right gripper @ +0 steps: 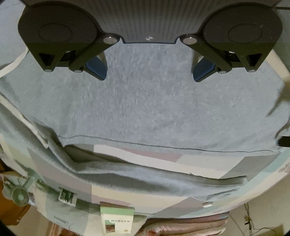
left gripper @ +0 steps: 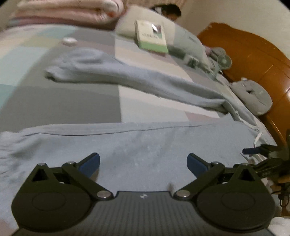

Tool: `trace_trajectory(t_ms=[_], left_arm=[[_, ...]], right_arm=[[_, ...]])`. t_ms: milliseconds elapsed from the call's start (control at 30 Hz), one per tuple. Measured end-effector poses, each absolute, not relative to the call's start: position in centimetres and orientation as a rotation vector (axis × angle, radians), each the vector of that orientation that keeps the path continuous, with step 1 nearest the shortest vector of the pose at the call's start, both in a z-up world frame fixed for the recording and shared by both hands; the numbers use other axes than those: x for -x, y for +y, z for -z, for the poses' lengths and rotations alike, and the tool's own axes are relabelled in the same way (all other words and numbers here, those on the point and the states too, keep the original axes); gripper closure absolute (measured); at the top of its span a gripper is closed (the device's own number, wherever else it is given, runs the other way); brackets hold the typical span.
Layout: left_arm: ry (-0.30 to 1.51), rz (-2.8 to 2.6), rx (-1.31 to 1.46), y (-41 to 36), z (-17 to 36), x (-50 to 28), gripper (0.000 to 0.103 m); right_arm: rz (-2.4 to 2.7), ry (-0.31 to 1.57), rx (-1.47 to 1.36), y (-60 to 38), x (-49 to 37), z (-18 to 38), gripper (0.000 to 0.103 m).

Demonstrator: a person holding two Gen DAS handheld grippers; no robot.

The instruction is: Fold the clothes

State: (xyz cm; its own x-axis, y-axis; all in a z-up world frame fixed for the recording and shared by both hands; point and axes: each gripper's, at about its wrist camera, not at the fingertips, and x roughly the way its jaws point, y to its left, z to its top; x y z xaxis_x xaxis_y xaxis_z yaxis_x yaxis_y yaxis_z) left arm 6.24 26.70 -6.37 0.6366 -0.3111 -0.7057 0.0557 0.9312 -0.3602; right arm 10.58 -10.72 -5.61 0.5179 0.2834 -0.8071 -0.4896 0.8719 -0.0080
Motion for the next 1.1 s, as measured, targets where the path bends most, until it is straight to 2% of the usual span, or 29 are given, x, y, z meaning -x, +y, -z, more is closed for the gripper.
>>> trace_trajectory(t_ms=[100, 433, 633, 767, 867, 1100], left_arm=[[0.858, 0.214, 0.380, 28.4, 7.2, -6.7, 0.002], [0.859, -0.105, 0.282, 34.0, 6.7, -5.8, 0.004], [0.848, -0.012, 0.144, 30.1, 6.1, -4.3, 0.002], [0.905, -0.021, 0.017, 27.4, 7.4, -3.4, 0.002], [0.919, -0.062, 0.019, 27.0, 7.5, -2.6, 0.001], [0.844, -0.063, -0.115, 22.8, 3.1, -1.9, 0.001]], right_arm=[[-0.467, 0.903, 0.252, -10.6, -10.2, 5.0, 0.000], [-0.450, 0.909, 0.233, -10.6, -10.1, 4.8, 0.000], [-0.466, 0.912, 0.244, -10.4, -9.7, 4.6, 0.000], [-0.498, 0.943, 0.254, -10.3, -9.2, 5.5, 0.000], [-0.518, 0.960, 0.271, -10.7, -8.4, 6.2, 0.000], [-0.526, 0.923, 0.209, -13.8, -7.1, 4.9, 0.000]])
